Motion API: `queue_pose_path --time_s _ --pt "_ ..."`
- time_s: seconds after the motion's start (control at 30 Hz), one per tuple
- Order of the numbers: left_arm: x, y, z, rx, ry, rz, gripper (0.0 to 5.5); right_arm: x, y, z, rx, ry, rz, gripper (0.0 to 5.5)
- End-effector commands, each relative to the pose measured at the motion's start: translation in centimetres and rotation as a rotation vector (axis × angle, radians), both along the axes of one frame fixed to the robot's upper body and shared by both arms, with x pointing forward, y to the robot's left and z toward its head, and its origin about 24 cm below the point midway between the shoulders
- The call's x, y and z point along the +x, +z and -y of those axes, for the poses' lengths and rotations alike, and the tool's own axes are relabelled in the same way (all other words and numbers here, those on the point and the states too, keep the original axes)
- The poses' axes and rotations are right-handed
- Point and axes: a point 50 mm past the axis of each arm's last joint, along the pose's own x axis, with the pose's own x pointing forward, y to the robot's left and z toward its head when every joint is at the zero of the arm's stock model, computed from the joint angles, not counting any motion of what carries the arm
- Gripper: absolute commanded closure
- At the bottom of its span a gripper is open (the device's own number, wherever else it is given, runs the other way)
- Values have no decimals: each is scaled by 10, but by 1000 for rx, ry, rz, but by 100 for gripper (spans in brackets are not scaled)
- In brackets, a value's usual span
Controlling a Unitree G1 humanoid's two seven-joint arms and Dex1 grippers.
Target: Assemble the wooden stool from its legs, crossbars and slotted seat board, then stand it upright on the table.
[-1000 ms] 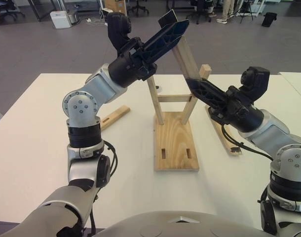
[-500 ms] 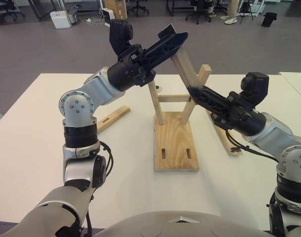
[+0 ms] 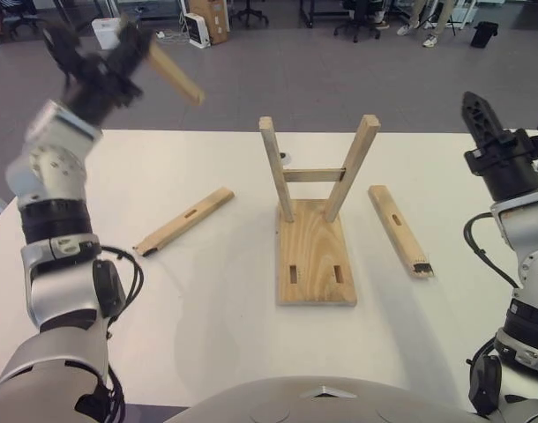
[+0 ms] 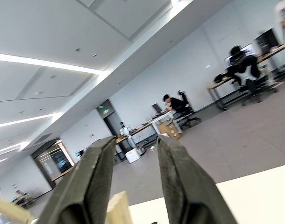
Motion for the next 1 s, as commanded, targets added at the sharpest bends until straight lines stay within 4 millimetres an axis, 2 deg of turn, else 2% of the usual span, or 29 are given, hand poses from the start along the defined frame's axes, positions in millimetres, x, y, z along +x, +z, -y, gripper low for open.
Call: queue_pose_path --time_s 0.03,0.13,0.33,0.53,0.8,1.0 --pt "-11 -55 -10 156 8 -93 510 -4 -17 17 10 -121 -70 389" --pt "-17 -80 -20 226 15 -135 510 -2 -23 18 -2 -131 -90 389" --pt "-24 -101 -21 374 -61 -169 510 -2 -25 18 -7 -135 -96 389" --pt "-25 -106 -27 425 -59 -190 510 -4 -25 15 -31 -123 -99 389" --pt "-35 -113 -32 412 -37 -198 510 3 -27 10 -31 -87 -103 389" --pt "-34 -125 -17 400 -60 -214 510 4 -28 9 -30 -84 -105 389"
